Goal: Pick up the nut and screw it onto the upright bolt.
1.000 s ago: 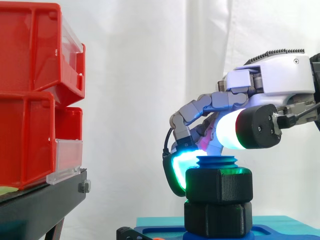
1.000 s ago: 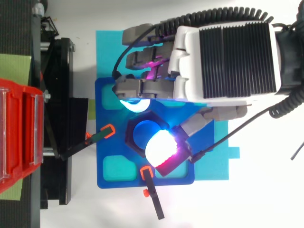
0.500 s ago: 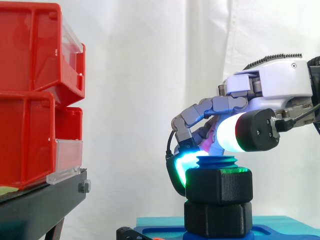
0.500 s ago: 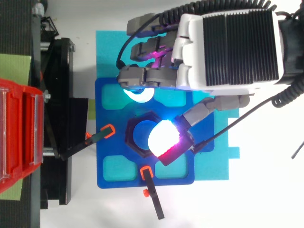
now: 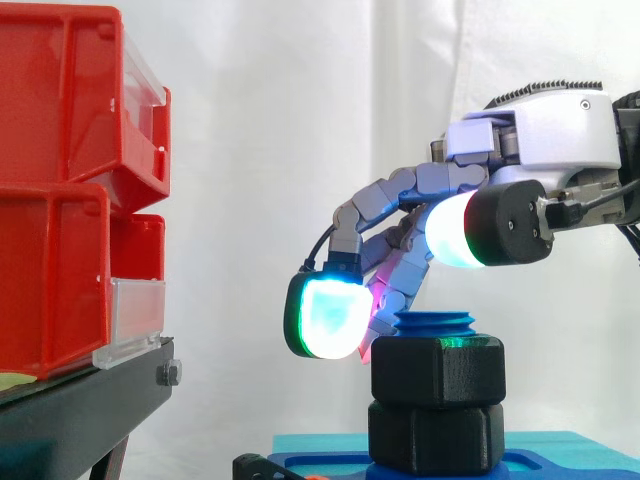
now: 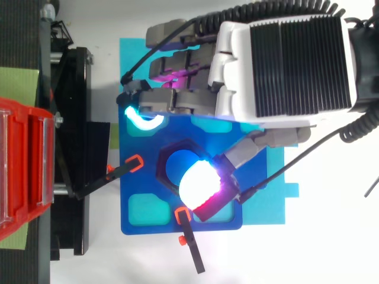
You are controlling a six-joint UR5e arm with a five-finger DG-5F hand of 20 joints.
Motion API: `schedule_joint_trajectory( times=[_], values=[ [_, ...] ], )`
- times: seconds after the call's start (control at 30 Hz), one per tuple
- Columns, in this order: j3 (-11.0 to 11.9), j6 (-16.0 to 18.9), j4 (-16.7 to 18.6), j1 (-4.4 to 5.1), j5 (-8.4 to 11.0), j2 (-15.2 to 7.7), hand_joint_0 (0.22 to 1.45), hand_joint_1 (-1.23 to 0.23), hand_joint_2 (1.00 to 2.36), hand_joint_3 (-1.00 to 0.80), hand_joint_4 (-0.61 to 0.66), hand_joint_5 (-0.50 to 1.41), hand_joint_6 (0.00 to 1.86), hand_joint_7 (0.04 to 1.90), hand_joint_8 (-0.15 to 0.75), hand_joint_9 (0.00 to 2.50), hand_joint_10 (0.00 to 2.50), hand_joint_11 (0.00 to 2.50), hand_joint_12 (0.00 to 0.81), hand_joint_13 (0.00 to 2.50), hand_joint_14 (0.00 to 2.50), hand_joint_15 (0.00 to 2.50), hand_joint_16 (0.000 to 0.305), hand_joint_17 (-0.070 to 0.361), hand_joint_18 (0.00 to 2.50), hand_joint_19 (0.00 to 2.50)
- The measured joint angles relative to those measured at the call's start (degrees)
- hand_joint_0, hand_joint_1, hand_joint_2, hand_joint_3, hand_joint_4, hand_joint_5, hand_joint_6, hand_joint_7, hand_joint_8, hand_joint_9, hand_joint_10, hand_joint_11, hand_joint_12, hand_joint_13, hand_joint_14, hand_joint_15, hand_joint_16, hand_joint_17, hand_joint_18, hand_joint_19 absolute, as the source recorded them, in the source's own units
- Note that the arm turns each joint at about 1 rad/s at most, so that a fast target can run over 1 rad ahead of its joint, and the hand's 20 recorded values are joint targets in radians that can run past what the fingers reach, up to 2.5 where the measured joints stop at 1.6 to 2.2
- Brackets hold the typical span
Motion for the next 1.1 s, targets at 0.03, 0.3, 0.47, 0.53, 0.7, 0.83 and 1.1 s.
schedule_joint_trajectory(
  times=[0.03, 0.3, 0.47, 0.53, 0.7, 0.83, 1.1],
  values=[
    [0.0, 0.1, 0.5, 0.20, 0.05, 0.0, 0.52, -0.21, 1.00, -0.50, 0.21, -0.07, 0.50, 0.79, 0.222, 0.90, 0.00, 0.00, 0.213, 0.77, 0.00, 0.00, 0.025, 0.057, 0.45, 0.01],
    [0.0, 0.9, 2.9, 1.93, 1.66, 0.0, 0.52, -0.21, 1.00, -0.50, 0.25, -0.06, 0.50, 0.88, 0.229, 0.92, 0.00, 0.00, 0.209, 0.78, 0.00, 0.00, 0.025, 0.056, 0.46, 0.01],
    [0.0, 1.0, 2.8, 2.64, 2.28, 0.0, 0.52, -0.21, 1.00, -0.50, 0.25, -0.06, 0.50, 0.88, 0.232, 0.93, 0.00, 0.00, 0.208, 0.78, 0.00, 0.00, 0.025, 0.056, 0.46, 0.02],
    [0.0, 1.0, 2.6, 2.77, 2.34, 0.0, 0.52, -0.21, 1.00, -0.50, 0.25, -0.06, 0.50, 0.88, 0.234, 0.93, 0.00, 0.00, 0.209, 0.79, 0.00, 0.00, 0.025, 0.056, 0.47, 0.02],
    [0.0, 1.0, 1.8, 2.89, 2.38, 0.0, 0.53, -0.22, 1.00, -0.50, 0.24, -0.05, 0.50, 0.89, 0.235, 0.95, 0.00, 0.00, 0.208, 0.79, 0.00, 0.00, 0.025, 0.056, 0.47, 0.02],
    [-0.5, 1.0, 1.3, 2.92, 3.01, 0.0, 0.53, -0.22, 1.00, -0.50, 0.25, -0.05, 0.50, 0.90, 0.235, 0.96, 0.00, 0.00, 0.198, 0.82, 0.00, 0.00, 0.025, 0.056, 0.50, 0.02],
    [-0.8, 1.0, 0.7, 2.94, 3.78, 0.0, 0.53, -0.22, 1.00, -0.50, 0.24, -0.03, 0.50, 1.05, 0.243, 0.99, 0.00, 0.00, 0.197, 0.84, 0.00, 0.00, 0.025, 0.055, 0.52, 0.03]
  ],
)
